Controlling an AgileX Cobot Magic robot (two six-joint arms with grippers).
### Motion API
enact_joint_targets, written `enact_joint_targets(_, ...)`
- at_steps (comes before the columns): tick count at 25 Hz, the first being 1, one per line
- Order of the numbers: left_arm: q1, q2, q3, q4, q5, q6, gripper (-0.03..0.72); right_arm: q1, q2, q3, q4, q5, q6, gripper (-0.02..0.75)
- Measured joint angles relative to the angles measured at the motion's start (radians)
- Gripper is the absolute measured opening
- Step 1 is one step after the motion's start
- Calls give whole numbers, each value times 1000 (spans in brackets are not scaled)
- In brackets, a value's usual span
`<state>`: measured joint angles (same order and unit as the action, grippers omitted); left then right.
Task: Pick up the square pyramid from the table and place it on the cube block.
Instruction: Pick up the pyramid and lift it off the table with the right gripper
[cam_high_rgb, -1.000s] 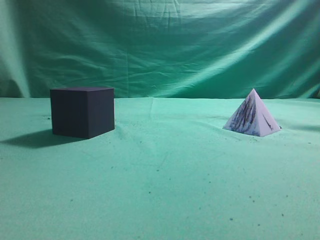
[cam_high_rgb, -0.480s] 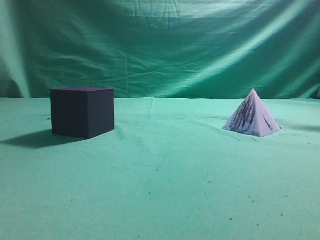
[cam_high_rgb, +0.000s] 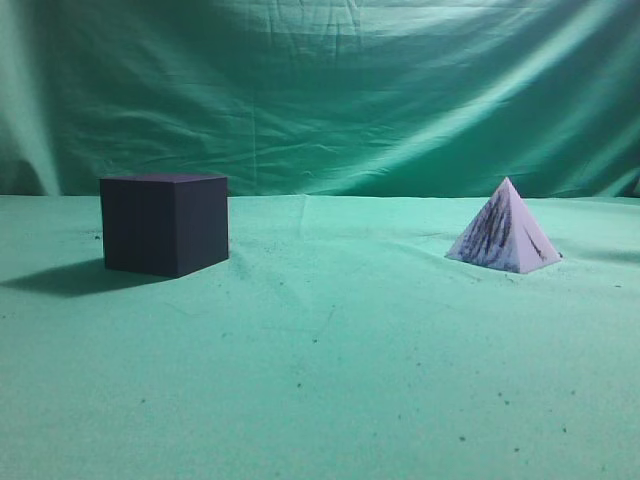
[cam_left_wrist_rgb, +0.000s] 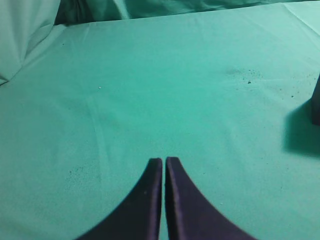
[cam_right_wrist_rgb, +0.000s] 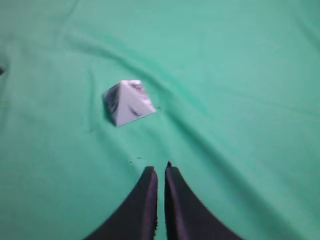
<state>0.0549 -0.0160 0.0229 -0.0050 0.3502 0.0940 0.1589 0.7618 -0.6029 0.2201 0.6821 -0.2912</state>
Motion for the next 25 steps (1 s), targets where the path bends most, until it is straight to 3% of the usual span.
enact_joint_targets(5,0,0,0,0,0,0,0,188,262,-127,-6,27,-94,49)
enact_joint_targets(8,0,0,0,0,0,0,0,228,414,-205,-11,24,-86,49)
enact_joint_targets(14,0,0,0,0,0,0,0,232,674,-376,-5,61,28,518)
enact_joint_targets(17,0,0,0,0,0,0,0,232,778,-447,-7,80,45,653)
enact_joint_targets(25,0,0,0,0,0,0,0,236,988,-551,-120,97,46,646)
